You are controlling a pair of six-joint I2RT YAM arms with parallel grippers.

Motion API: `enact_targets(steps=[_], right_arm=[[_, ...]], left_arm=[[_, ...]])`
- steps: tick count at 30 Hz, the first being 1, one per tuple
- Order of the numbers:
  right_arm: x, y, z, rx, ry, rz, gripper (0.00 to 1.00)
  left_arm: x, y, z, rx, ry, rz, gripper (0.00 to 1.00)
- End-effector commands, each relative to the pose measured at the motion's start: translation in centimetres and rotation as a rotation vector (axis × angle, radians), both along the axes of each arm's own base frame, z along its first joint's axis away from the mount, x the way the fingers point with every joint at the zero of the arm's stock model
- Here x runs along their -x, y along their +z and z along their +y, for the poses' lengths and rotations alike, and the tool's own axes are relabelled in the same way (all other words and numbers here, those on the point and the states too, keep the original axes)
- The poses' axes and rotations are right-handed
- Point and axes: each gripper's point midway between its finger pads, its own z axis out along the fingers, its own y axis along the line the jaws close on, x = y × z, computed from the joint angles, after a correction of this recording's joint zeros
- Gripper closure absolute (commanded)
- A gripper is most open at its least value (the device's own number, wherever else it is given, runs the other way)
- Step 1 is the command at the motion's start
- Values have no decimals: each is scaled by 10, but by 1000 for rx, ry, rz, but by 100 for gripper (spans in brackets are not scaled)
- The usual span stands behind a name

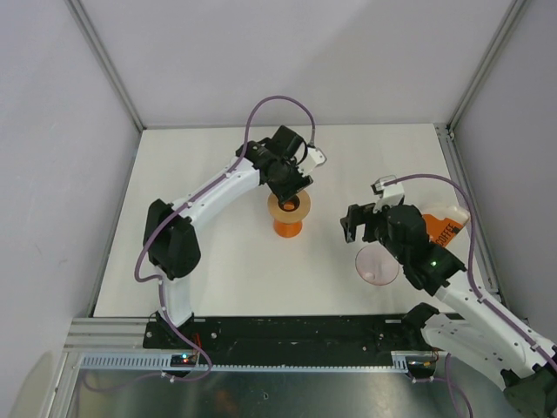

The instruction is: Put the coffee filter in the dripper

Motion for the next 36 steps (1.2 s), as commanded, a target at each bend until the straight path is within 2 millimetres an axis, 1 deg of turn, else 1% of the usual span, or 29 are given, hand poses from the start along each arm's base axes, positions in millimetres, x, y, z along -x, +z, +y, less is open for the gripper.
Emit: enact_targets(steps=[1,4,6,8,11,13,15,17,18,20,22,25,27,29,32,34,36], right_arm=[[2,21,-20,-58,-92,-15,1],[5,20,-28,-68,-106,-2,1],[5,19,-40,-81,-157,18,1],[4,14,-56,-113,-237,70,1],[2,4,-74,-195,-311,166,1],[1,1,-81,-243,-324,208,1],[1,-1,-89,-276,-344,229,1],[0,0,-98,-297,-369,232,1],[0,1,-102,-303,-381,229,1],[0,2,-107,-309,-396,222,1],[1,3,-109,-306,-404,216,1],[4,3,-112,-295,-411,213,1],[7,3,-113,-287,-410,212,1],[10,2,-114,-278,-414,211,1],[13,2,-116,-267,-418,209,1],[15,2,-117,-260,-417,206,1],[17,2,-118,-249,-417,205,1]], left_arm=[[-5,38,-9,61,-25,-79,33],[-7,39,-8,56,-20,-84,30],[-6,41,-9,64,-19,-86,30],[-3,51,-11,97,-22,-89,30],[4,72,-19,180,-21,-87,29],[16,94,-28,270,-28,-74,30],[32,112,-40,363,-47,-40,29],[58,124,-60,443,-95,23,30],[70,125,-69,470,-112,59,29],[96,119,-91,492,-152,134,27],[119,104,-112,488,-183,211,25],[150,77,-143,453,-229,308,22],[164,60,-160,420,-252,332,20],[172,44,-174,393,-268,348,20],[175,30,-193,375,-282,357,19],[177,14,-203,359,-269,385,20],[178,3,-209,343,-261,398,20]])
